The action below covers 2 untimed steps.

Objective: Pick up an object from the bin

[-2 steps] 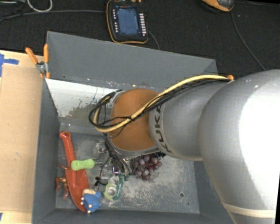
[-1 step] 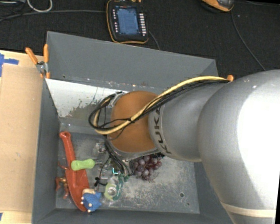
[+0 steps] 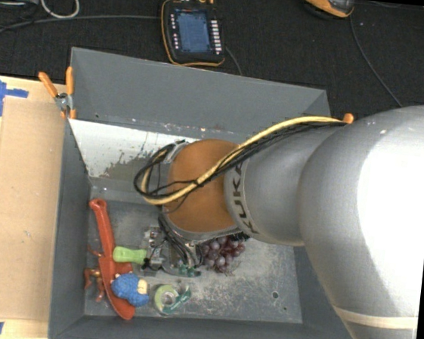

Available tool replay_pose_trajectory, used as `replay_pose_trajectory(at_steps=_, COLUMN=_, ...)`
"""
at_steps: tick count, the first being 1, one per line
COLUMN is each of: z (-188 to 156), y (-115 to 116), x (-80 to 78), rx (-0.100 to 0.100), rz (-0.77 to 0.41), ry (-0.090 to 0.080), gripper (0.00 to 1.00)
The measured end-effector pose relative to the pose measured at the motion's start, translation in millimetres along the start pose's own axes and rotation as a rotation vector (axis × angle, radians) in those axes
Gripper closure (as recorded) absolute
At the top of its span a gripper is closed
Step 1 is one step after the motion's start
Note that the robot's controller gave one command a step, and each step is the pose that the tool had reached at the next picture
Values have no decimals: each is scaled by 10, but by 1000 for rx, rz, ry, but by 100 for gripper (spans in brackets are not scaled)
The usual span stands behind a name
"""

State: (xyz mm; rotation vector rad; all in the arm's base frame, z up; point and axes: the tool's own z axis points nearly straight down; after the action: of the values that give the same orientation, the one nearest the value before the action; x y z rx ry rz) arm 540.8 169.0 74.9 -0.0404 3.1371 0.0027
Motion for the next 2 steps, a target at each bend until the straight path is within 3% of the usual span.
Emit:
replay_pose_trajectory(at_steps=1, z=0, y=0, x=0, rx=0, rz=0, ry=0, gripper=100)
replay_pose_trajectory(at_steps=2, z=-961, y=64, x=-16, rx=0, rz=-9, ry=4, gripper=100)
